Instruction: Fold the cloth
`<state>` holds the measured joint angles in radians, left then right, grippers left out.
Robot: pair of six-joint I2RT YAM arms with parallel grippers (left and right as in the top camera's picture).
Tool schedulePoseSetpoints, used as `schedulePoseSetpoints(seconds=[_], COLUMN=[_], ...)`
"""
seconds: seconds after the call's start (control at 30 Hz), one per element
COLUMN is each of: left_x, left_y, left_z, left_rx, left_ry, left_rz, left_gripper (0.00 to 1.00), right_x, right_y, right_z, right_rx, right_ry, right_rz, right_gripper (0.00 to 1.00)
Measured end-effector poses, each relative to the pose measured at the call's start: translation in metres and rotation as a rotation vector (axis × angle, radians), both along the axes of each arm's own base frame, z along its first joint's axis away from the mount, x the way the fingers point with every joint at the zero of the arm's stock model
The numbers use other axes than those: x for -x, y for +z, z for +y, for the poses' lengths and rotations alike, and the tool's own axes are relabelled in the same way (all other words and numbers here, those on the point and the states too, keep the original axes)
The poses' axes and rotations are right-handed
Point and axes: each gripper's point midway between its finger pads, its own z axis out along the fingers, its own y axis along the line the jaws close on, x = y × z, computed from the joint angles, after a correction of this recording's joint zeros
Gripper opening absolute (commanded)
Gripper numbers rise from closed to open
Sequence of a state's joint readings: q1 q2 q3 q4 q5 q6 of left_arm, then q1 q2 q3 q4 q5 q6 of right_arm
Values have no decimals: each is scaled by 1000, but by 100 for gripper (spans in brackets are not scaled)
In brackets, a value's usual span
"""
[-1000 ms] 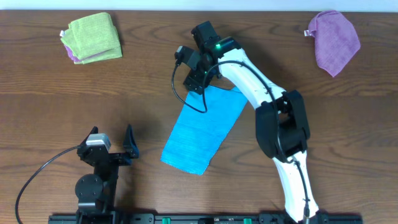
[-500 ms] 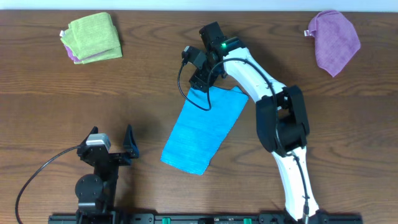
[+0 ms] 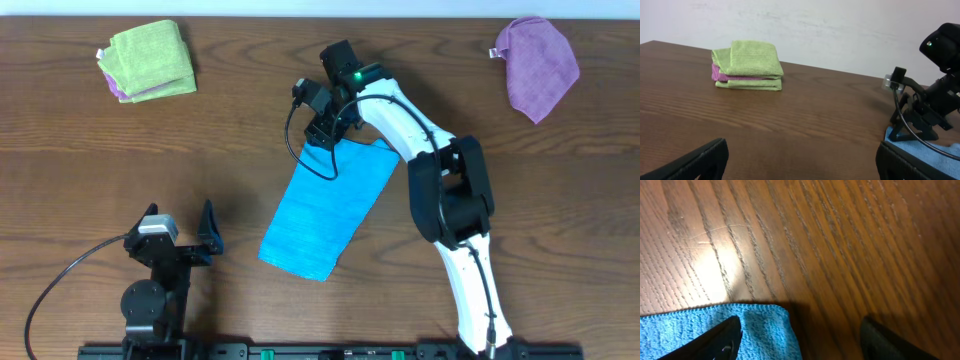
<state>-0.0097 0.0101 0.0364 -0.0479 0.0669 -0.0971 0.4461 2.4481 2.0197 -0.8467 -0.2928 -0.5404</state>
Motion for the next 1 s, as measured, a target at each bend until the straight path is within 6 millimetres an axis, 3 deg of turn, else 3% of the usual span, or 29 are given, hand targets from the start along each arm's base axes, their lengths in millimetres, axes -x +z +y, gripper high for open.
schedulePoseSetpoints(seconds=[0.27,0.43,0.47,0.5,0.53,0.57,0.8,0.93,1.0], left_x=[0,0,0,0,0,0,0,0,0], left_y=[0,0,0,0,0,0,0,0,0], left_z=[0,0,0,0,0,0,0,0,0], left_rx=[0,0,0,0,0,0,0,0,0], left_ry=[0,0,0,0,0,0,0,0,0], left_rz=[0,0,0,0,0,0,0,0,0], left_gripper=[95,95,96,95,95,95,96,95,95], right_x=[2,2,2,3,3,4,1,-27,-53], right_y=[-2,-3,-3,-3,-3,-4,-4,6,24], right_z=[5,6,6,6,6,6,3,-8,-18], right_rx=[-28,-33,-34,-34,-36,-36,-27,20,29], right_ry=[0,-4,-7,-7,-5,-7,-79,-178,-256], right_rz=[20,22,25,26,27,32,53,-17,-90], right_gripper=[69,52,48,36,9,1,1,1,1])
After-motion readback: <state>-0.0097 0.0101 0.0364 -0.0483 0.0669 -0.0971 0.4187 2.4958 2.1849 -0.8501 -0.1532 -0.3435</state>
